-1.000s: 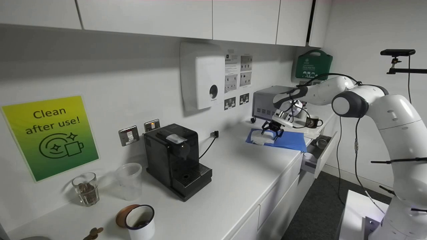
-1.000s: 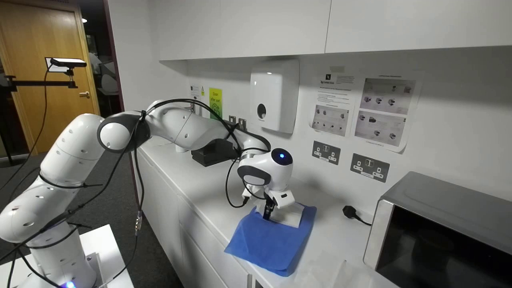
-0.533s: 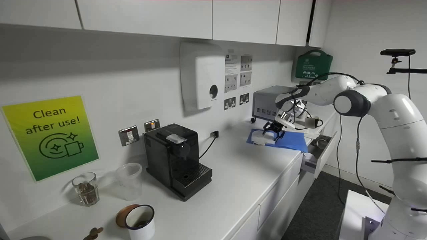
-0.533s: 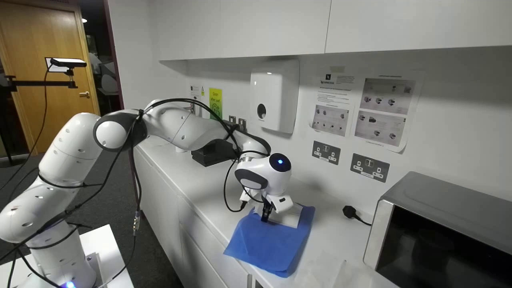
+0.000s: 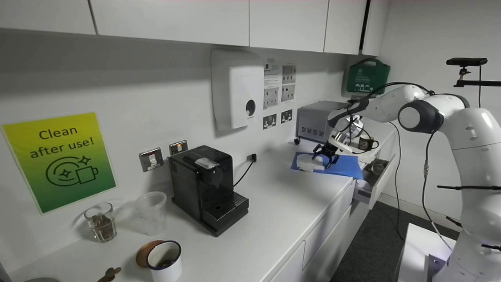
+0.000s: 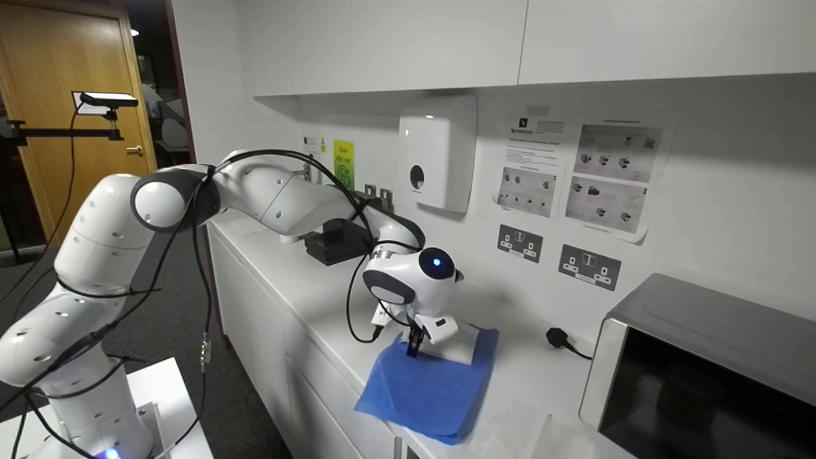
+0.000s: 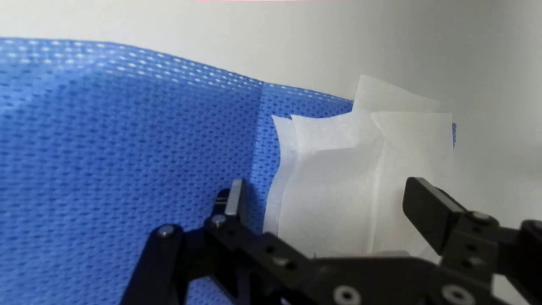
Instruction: Pick up the napkin from the counter and put it on the blue cloth
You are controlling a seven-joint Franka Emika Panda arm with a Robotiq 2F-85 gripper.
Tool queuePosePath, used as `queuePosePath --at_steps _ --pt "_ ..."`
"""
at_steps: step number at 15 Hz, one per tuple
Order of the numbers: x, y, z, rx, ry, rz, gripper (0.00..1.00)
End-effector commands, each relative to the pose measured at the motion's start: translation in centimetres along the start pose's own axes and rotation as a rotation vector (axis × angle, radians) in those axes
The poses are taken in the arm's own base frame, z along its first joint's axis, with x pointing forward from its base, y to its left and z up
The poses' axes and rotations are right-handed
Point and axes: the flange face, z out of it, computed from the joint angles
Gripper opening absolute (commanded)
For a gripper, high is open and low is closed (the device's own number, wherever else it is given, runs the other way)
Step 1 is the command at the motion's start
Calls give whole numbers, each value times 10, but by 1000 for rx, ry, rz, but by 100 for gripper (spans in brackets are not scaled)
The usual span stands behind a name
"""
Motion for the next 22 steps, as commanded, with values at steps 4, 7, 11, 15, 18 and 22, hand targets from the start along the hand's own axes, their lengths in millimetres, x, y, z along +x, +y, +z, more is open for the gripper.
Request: queuePosePath --at_steps 4,7,11,15,18,22 --pt "-10 -4 -9 75 12 -79 100" --pt "-11 -3 -9 96 5 -93 100" --pt "-12 -3 -7 107 -1 -108 100" --pt "-19 2 -5 91 -10 -110 100" --pt "-25 10 -1 75 -17 -91 100" --pt "-31 13 -7 85 -13 -84 100"
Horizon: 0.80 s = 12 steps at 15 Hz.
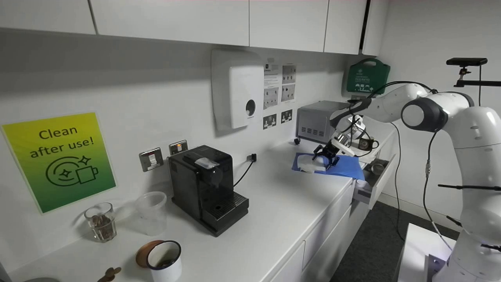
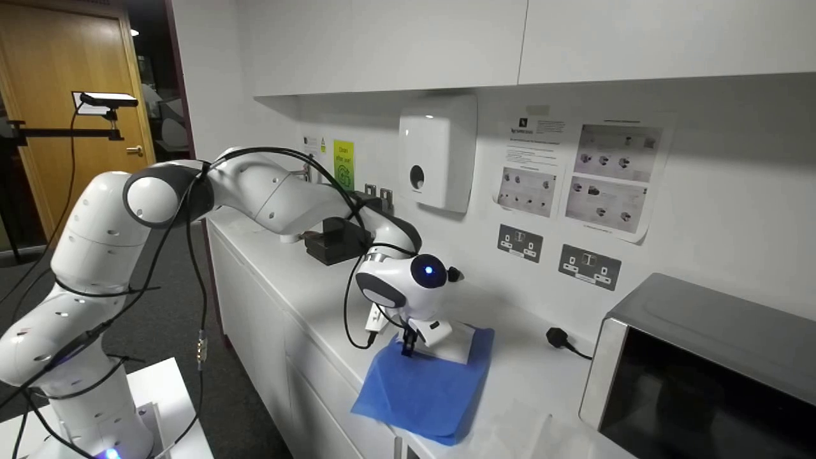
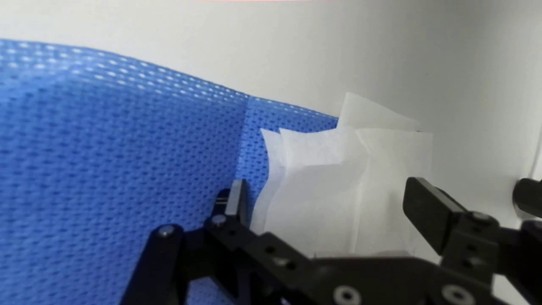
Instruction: Pick up the napkin from the counter and put it on the blue cloth
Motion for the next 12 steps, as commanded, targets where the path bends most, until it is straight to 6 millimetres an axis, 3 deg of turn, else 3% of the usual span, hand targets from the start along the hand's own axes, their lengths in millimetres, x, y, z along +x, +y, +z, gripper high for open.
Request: queuePosePath --at_steps 1,12 --pt "-19 5 -14 24 10 -8 100" --pt "-30 4 -22 63 13 -13 100"
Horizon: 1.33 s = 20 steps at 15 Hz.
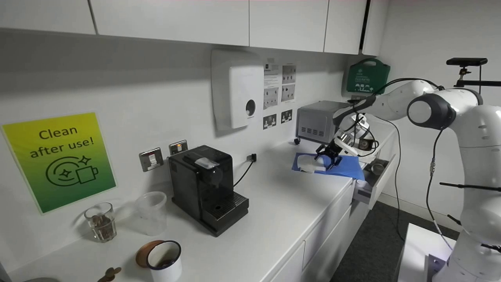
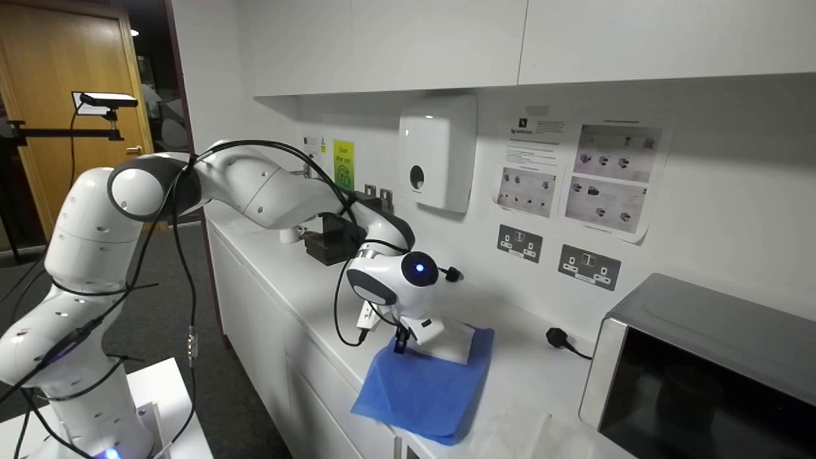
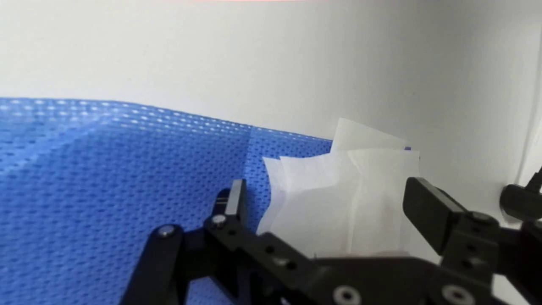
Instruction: Pick up the napkin from the counter and put it on the blue cloth
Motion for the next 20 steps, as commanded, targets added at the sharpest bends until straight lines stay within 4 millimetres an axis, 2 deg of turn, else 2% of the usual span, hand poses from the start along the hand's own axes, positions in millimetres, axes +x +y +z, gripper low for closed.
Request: queuePosePath --at_steps 1,9,20 --pt "-11 1 -10 58 16 -22 100" --pt "-10 8 -6 98 15 -8 100" --pt "-7 7 -5 124 22 -16 100"
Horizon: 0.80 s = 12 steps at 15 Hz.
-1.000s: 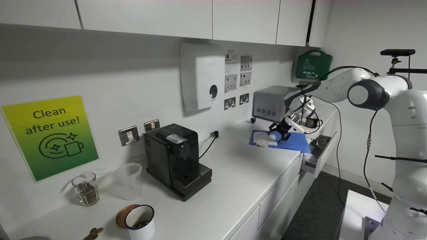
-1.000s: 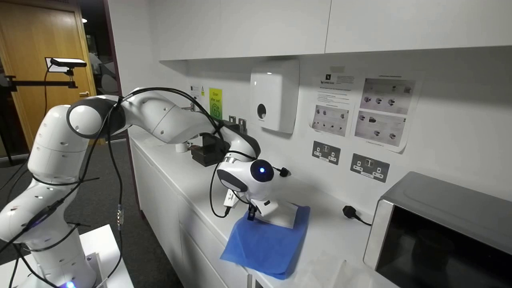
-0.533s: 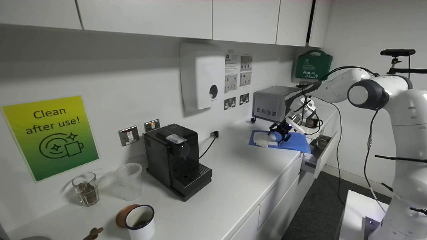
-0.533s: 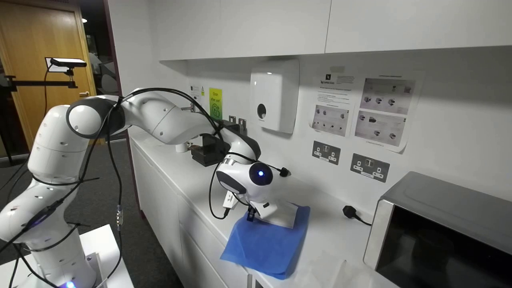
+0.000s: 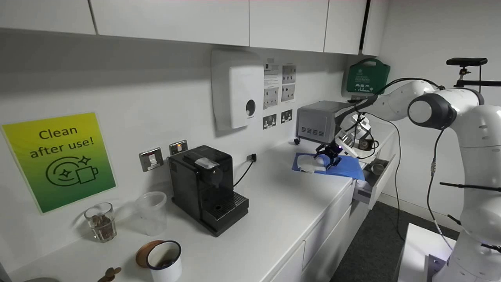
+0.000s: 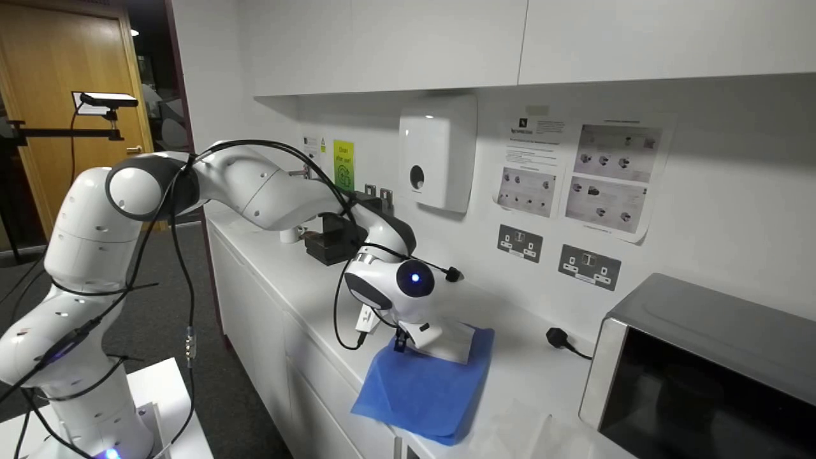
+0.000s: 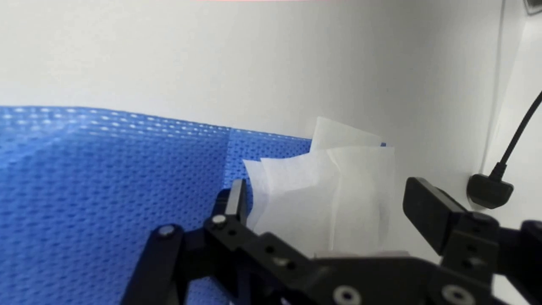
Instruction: Pick up the napkin from the counter and put it on the blue cloth
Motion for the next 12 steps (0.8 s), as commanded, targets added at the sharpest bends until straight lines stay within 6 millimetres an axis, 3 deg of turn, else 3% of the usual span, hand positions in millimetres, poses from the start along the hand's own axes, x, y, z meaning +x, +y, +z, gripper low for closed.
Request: queuePosePath --at_steps 1,6,7,8,12 --pt "-5 2 -6 39 11 -21 100" --pt "-5 2 -5 52 14 -27 100" --pt "-5 1 -5 52 16 -28 92" --pt "-5 1 -5 52 16 -29 74" --pt "-5 0 -5 49 16 -28 42"
